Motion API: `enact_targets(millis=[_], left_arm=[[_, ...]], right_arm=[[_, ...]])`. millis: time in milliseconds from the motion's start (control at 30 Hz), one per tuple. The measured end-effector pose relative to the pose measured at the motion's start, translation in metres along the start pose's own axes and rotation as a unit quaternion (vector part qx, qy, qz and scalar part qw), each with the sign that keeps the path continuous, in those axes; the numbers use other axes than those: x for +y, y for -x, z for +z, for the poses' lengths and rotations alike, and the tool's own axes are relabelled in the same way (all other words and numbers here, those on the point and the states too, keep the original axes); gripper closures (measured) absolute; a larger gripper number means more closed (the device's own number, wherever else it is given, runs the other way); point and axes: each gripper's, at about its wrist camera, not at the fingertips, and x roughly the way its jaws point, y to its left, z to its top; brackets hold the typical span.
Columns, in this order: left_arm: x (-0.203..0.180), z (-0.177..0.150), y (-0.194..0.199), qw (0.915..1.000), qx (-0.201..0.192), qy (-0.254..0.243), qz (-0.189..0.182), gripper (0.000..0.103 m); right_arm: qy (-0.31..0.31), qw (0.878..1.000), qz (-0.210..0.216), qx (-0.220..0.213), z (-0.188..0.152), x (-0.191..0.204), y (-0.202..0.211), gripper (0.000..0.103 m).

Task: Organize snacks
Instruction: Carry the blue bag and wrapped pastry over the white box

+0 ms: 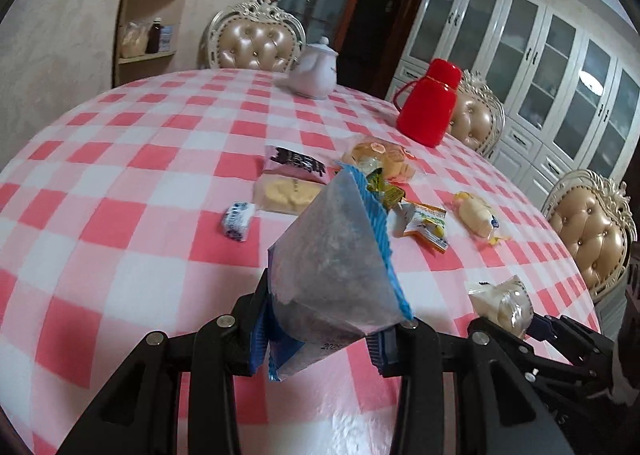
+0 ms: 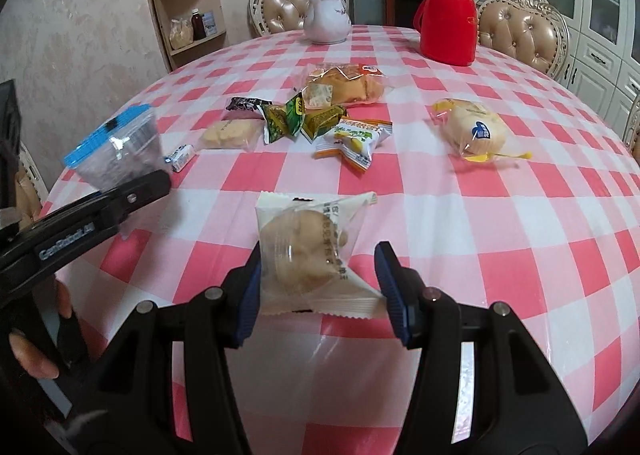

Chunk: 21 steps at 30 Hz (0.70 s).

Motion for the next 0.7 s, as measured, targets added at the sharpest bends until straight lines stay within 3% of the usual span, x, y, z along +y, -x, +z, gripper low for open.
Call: enact_targets(millis=[700], left_arm=[[0.027,-0.036,0.081,0.9977,-0.026,0.010,0.061,0.062]], right_arm=[[0.050,0.998,0.042,-0.017,-0.023,0.046,0.031,0.046]])
